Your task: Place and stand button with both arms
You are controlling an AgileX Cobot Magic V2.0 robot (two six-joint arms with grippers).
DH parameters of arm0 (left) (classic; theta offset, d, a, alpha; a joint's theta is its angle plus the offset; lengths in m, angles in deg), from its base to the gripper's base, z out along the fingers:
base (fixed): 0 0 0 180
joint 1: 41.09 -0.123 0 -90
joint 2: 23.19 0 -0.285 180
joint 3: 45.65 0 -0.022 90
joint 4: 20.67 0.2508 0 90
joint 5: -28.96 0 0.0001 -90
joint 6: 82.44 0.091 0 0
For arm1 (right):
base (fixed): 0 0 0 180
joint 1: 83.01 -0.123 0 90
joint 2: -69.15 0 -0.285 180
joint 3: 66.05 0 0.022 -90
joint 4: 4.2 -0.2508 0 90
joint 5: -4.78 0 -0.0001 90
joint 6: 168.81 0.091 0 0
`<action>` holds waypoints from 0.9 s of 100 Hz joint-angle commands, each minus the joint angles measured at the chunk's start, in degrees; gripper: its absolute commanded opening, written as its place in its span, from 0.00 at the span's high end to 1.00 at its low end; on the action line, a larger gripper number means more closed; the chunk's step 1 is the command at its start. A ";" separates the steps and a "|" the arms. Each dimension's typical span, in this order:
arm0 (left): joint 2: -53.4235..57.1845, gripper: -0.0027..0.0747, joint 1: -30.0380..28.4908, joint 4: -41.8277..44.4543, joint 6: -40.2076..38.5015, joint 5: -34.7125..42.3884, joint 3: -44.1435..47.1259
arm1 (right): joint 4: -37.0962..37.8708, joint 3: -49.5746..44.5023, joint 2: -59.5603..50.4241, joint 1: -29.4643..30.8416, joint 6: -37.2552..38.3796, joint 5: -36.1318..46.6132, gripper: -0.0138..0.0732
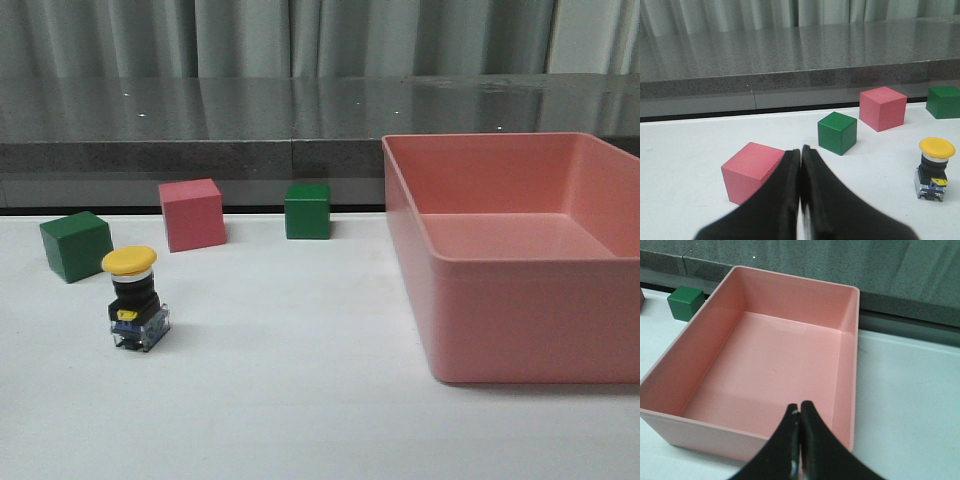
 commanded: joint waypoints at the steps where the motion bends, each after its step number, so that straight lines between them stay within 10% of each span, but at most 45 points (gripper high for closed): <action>1: 1.88 0.99 -0.16 -0.45 -0.41 4.25 2.57 | -0.21 1.68 0.06 0.36 0.02 4.00 0.91; 38: 1.88 0.99 -0.16 -0.45 -0.41 4.25 2.57 | 1.49 0.26 -3.27 0.36 0.17 5.24 0.91; 90: 1.77 0.99 -0.16 -0.45 -0.41 4.25 2.57 | 4.67 -26.28 -30.63 0.36 11.22 19.27 0.91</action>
